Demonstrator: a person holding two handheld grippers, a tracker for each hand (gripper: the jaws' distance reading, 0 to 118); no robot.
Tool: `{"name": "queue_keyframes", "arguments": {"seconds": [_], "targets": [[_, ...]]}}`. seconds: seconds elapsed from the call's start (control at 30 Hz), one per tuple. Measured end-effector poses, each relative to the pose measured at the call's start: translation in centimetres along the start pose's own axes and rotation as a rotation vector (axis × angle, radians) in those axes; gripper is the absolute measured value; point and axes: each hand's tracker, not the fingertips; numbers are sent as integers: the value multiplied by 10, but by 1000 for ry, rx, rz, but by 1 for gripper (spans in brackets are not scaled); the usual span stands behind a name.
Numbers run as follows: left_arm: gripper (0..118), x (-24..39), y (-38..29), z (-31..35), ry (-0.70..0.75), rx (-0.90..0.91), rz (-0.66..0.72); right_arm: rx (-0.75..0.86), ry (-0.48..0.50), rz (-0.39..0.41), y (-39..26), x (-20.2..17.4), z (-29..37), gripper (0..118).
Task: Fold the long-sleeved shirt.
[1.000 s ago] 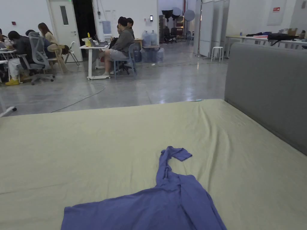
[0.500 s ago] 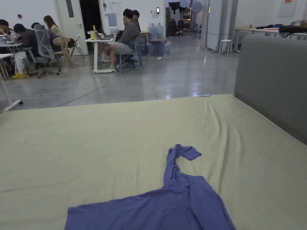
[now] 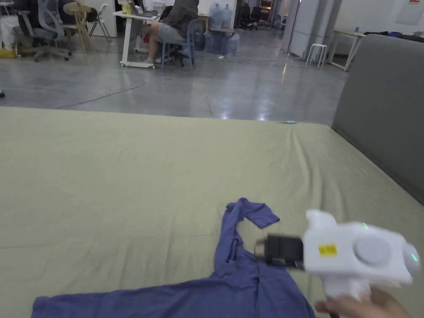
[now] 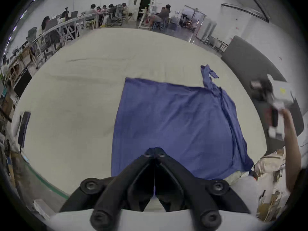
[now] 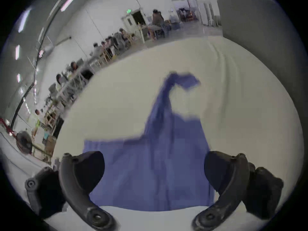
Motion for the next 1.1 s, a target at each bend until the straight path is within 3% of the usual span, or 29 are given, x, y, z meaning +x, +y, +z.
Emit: {"name": "queue_keyframes", "arguments": {"seconds": [0.07, 0.13, 0.2, 0.3, 0.33, 0.4, 0.43, 0.53, 0.57, 0.6, 0.7, 0.73, 0.83, 0.87, 0.97, 1.03, 1.1], "targets": [[0, 0, 13, -9, 7, 9, 0, -75, -32, -20, 55, 15, -75, 118], [0, 0, 23, -22, 13, 5, 7, -158, -87, -148, 106, 33, -149, 118], [0, -3, 29, -30, 14, -4, 14, -198, -170, -228, 144, 40, -198, 115], [0, -6, 31, -44, 16, -32, 13, -211, -254, -325, 156, 52, -241, 101], [0, -14, 28, -50, 9, -45, 13, -193, -244, -351, 151, 58, -250, 95], [0, -16, 27, -58, -1, -73, 7, -197, -280, -415, 140, 69, -269, 90], [0, -17, 26, -61, -7, -79, 0, -209, -296, -409, 133, 65, -271, 90], [0, -18, 26, -66, -11, -91, -4, -219, -379, -200, 128, 41, -260, 74], [0, -18, 26, -64, -15, -86, 7, -260, -394, -200, 147, 48, -267, 55], [0, -17, 27, -63, -26, -81, 15, -235, -410, -139, 155, 43, -257, 0], [0, -12, 27, -59, -31, -76, 9, -202, -232, -123, 161, 30, -204, 0], [0, -8, 28, -56, -24, -72, 5, -188, -234, -124, 160, 24, -183, 0], [0, -8, 29, -40, -22, -43, 15, -115, -154, -35, 138, -1, -110, 0], [0, -5, 30, -33, -22, -33, 22, -118, -145, 31, 125, -12, -83, 0], [0, -6, 29, -17, -29, -14, 27, -100, -192, 200, 69, -38, -18, 0], [0, -5, 25, -5, -31, -1, 33, -129, -222, 254, 24, -43, 10, 0], [0, -6, 20, 4, -40, 5, 49, -196, -313, 328, -29, -41, 14, 0]]}}
